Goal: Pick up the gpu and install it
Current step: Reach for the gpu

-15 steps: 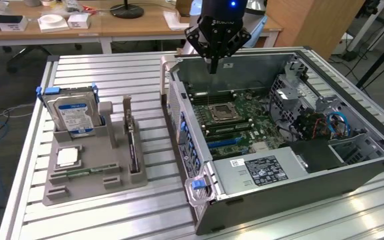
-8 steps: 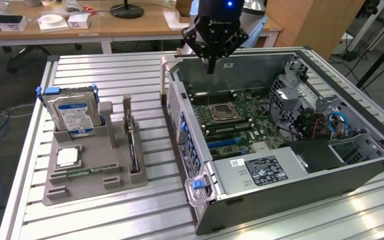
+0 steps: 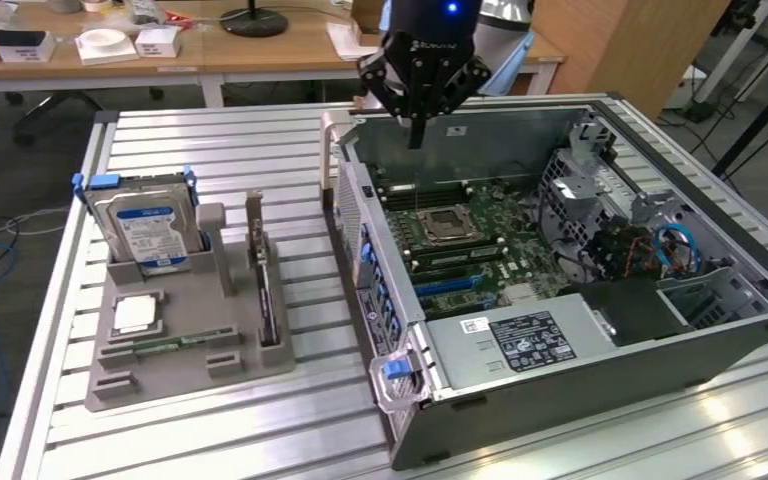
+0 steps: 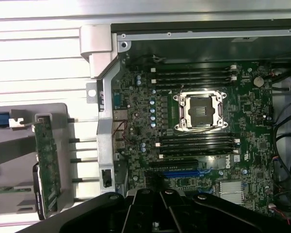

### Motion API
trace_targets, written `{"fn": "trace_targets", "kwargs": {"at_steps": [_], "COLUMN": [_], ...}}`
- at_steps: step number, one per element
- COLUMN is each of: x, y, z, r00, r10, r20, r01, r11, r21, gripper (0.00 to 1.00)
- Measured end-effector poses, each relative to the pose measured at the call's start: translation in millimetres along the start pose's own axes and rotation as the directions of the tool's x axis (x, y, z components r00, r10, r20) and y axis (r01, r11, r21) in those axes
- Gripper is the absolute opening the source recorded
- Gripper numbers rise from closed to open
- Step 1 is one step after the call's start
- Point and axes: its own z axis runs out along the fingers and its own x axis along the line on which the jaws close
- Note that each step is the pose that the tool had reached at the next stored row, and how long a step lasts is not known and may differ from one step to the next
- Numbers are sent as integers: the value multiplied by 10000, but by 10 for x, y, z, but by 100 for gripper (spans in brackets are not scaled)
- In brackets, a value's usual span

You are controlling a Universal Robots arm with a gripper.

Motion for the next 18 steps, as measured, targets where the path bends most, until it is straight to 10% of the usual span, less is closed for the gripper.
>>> {"fn": "trace_targets", "kwargs": {"at_steps": [18], "x": [137], "y": [-10], "z": [1], "r00": [10000], "r10": [0], "r20": [0], "r01": [0], "r11": [10000], "r21": [0], "gripper": [11]}}
